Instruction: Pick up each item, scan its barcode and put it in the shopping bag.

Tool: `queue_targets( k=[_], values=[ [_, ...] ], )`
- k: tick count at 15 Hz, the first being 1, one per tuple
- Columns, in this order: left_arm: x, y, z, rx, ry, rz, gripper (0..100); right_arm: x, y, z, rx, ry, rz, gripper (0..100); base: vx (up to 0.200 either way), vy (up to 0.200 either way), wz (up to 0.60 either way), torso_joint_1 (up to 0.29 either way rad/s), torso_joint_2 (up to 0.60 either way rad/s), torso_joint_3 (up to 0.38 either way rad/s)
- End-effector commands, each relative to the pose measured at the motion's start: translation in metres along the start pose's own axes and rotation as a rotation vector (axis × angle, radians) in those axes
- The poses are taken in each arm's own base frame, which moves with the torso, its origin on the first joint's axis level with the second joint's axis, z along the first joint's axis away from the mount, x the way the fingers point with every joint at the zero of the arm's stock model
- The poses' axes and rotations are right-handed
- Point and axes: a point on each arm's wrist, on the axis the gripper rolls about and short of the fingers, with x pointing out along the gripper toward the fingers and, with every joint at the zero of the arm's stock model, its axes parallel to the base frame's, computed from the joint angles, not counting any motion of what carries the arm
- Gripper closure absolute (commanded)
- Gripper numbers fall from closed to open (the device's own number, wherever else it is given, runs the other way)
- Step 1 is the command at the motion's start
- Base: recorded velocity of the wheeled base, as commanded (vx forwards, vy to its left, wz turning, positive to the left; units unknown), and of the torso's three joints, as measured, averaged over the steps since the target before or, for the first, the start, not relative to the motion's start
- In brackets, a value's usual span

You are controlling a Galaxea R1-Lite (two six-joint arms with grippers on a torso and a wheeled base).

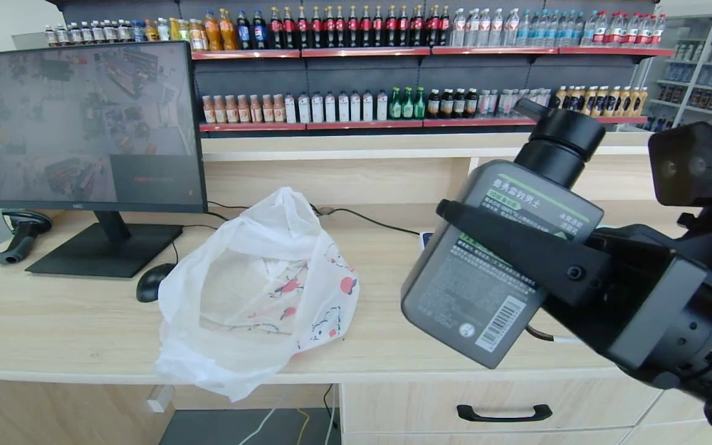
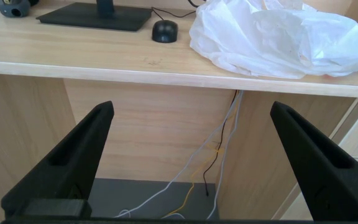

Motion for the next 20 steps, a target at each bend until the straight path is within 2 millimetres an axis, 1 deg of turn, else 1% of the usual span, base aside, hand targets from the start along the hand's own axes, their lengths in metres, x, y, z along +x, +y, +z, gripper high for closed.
queue_targets(
  k=[1, 3, 5, 7, 10, 11, 13, 20],
  values=[
    [0.000, 0.000, 0.000, 0.001, -0.001, 0.002, 0, 0.012, -0.003, -0.006, 0.018, 0.032, 0.039, 100, 0.000, 0.000, 0.00, 0.000, 0.00, 0.000],
    [0.000, 0.000, 0.000, 0.001, -0.001, 0.000, 0, 0.010, 0.000, -0.005, 0.045, 0.021, 0.064, 100, 0.000, 0.000, 0.00, 0.000, 0.00, 0.000],
    [0.000, 0.000, 0.000, -0.001, -0.001, 0.000, 0, 0.009, 0.006, 0.002, 0.074, 0.001, 0.150, 100, 0.000, 0.000, 0.00, 0.000, 0.00, 0.000],
    [0.000, 0.000, 0.000, 0.001, -0.001, 0.000, 0, 0.009, 0.007, 0.008, 0.071, 0.015, 0.198, 100, 0.000, 0.000, 0.00, 0.000, 0.00, 0.000],
    [0.000, 0.000, 0.000, 0.001, -0.001, 0.002, 0, 0.014, 0.002, 0.004, 0.072, 0.027, 0.193, 100, 0.000, 0.000, 0.00, 0.000, 0.00, 0.000],
    [0.000, 0.000, 0.000, -0.001, -0.001, 0.000, 0, 0.019, 0.002, 0.008, 0.057, 0.006, 0.205, 100, 0.000, 0.000, 0.00, 0.000, 0.00, 0.000],
    [0.000, 0.000, 0.000, -0.001, -0.001, 0.002, 0, 0.022, 0.003, 0.014, 0.048, -0.013, 0.218, 100, 0.000, 0.000, 0.00, 0.000, 0.00, 0.000],
    [0.000, 0.000, 0.000, -0.001, -0.001, 0.002, 0, 0.021, 0.004, 0.014, 0.044, -0.016, 0.220, 100, 0.000, 0.000, 0.00, 0.000, 0.00, 0.000]
  ],
)
